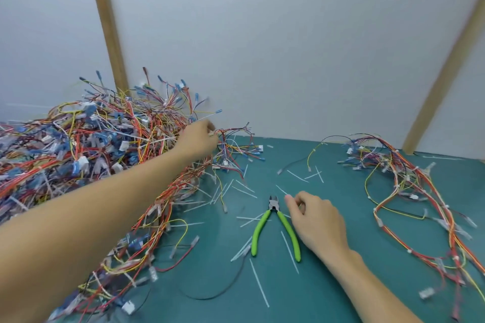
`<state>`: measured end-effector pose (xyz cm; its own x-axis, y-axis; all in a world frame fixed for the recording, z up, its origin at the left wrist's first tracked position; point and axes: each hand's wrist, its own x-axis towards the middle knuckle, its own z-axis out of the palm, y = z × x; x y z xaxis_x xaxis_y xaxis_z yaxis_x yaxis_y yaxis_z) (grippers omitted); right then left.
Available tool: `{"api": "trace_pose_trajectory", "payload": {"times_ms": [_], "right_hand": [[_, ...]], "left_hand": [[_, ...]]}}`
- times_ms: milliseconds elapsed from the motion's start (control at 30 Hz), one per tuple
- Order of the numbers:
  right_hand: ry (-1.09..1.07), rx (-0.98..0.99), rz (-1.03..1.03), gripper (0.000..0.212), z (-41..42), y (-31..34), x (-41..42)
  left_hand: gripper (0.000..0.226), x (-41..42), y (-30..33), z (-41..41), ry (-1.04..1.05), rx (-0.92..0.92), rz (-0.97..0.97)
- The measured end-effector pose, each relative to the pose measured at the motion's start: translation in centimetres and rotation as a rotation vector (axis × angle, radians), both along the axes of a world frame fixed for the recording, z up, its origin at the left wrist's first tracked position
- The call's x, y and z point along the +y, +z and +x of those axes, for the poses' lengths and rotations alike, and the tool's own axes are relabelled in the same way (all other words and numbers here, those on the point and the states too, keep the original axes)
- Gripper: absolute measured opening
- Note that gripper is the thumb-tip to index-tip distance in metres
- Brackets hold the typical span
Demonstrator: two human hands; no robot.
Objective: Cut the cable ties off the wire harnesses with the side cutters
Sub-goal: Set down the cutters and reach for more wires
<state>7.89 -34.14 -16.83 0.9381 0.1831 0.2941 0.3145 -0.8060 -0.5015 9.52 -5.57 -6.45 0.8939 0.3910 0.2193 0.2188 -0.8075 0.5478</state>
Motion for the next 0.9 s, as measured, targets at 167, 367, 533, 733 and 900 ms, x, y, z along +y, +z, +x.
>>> {"api": "trace_pose_trajectory", "payload": {"times_ms": [167, 367, 533, 733, 900], "right_hand": [[-0.006, -0.07, 0.096, 0.039, 0.6, -0.7, -0.1], [0.012, -0.122, 0.157, 0.036, 1.2, -0.8, -0.3], [-0.001, -0.108, 0.178, 0.037, 1.5, -0.9, -0.3], [-0.015, -0.089, 0.197, 0.04, 1.6, -0.9, -0.3], [-0.013, -0.091, 0.209, 0.043, 1.6, -0.9, -0.4]], "left_hand": [[0.034, 0.2, -1.5, 4.2, 0.096, 0.217, -0.196], [0.036, 0.4, -2.8, 6.6, 0.128, 0.233, 0.103], [0.036, -0.5, -3.1, 7.4, 0.229, -0.031, 0.438], [0.04, -1.1, -0.4, 8.0, 0.17, -0.109, -0.323], [0.033, -1.1, 2.9, 8.8, 0.242, -0.472, -0.292]]}}
